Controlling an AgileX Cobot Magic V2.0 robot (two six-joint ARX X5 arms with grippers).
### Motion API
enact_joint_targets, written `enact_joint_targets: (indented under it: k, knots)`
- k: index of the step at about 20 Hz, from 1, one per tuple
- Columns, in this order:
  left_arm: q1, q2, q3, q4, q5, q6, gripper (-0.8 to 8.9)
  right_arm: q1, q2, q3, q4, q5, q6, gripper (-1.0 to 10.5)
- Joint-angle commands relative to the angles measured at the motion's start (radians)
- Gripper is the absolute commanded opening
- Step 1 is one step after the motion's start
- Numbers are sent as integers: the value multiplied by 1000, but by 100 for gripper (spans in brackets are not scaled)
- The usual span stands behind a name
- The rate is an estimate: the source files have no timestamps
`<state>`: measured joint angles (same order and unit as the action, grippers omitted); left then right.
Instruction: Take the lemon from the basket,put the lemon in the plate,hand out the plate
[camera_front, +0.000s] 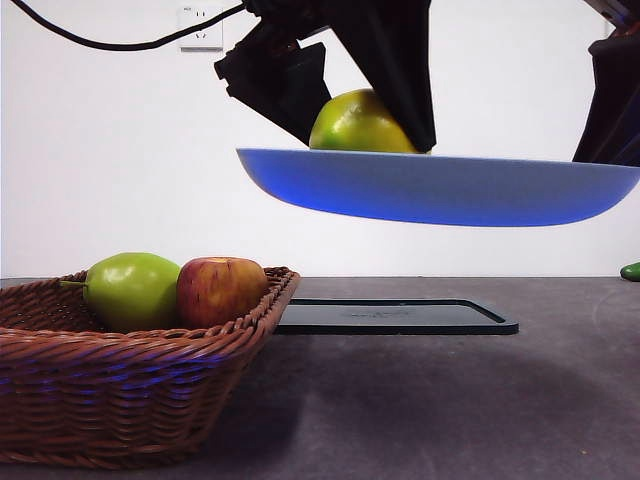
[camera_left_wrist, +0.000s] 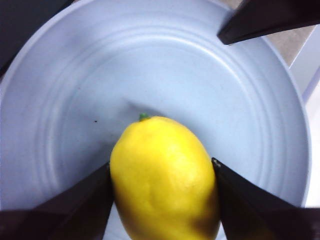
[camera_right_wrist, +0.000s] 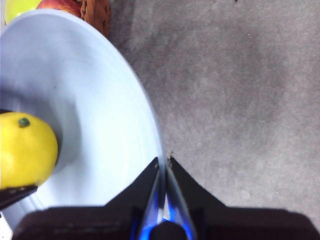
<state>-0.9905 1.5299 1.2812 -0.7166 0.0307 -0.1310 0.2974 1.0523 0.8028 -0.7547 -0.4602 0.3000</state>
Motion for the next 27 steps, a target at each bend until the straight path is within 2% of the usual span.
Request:
enact_joint_targets:
  k: [1,7,11,13,20,27]
  knots:
    - [-14,13,15,10,-5,0,387,6,8,10,13,-5,5,4]
    - [-10,-1,26,-2,-14,-9,389,4,15,10,14,27,6,4]
    - [-5,-93,57,-44,-116,-26,387,-2,80,13,67,27,17,4]
    - [-5,-163,63,-61,-135,-26,387,-16,148,34,108,19,22,4]
    - [-5,-360,63,-203,-136,-46,387,-117,468,308,127,17,-3,4]
    - [-5,-394,62,-235,-144,-56,387,-206,777,624,123,19,9,4]
